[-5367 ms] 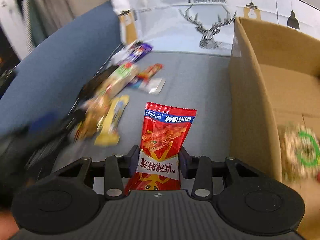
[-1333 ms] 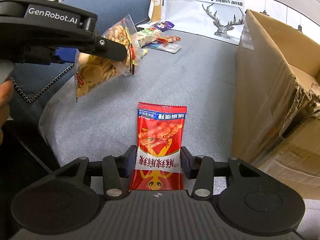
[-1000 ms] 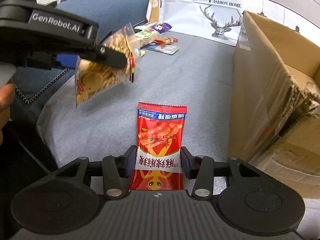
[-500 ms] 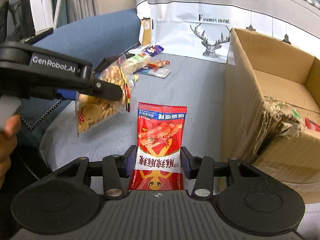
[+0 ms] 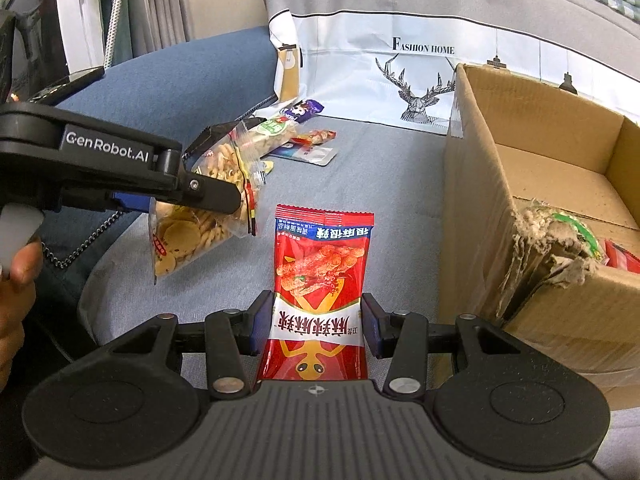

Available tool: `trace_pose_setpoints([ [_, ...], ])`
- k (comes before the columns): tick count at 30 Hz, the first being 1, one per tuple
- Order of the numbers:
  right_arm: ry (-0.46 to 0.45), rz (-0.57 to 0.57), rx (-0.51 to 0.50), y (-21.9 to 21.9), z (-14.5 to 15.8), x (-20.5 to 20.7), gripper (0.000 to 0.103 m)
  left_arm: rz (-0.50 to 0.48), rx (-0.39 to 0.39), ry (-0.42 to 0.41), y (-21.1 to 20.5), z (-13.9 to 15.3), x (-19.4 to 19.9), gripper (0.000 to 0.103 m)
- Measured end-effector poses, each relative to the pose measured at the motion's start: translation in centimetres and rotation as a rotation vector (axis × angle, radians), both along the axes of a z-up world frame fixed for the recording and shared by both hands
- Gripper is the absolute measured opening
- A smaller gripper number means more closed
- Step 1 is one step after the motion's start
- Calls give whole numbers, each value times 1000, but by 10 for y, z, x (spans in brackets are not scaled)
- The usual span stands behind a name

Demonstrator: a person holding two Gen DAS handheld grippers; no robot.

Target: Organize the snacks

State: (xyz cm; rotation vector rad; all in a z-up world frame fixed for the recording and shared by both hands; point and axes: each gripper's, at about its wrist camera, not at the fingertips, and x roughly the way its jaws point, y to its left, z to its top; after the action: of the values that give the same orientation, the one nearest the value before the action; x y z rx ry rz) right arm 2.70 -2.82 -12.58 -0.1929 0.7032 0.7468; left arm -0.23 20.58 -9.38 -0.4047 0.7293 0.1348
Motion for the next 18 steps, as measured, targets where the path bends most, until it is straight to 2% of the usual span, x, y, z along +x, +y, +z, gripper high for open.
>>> trace_pose_setpoints([
  [18, -25, -8, 11, 0, 2, -2, 48, 0, 8, 1, -1, 2, -1, 57],
])
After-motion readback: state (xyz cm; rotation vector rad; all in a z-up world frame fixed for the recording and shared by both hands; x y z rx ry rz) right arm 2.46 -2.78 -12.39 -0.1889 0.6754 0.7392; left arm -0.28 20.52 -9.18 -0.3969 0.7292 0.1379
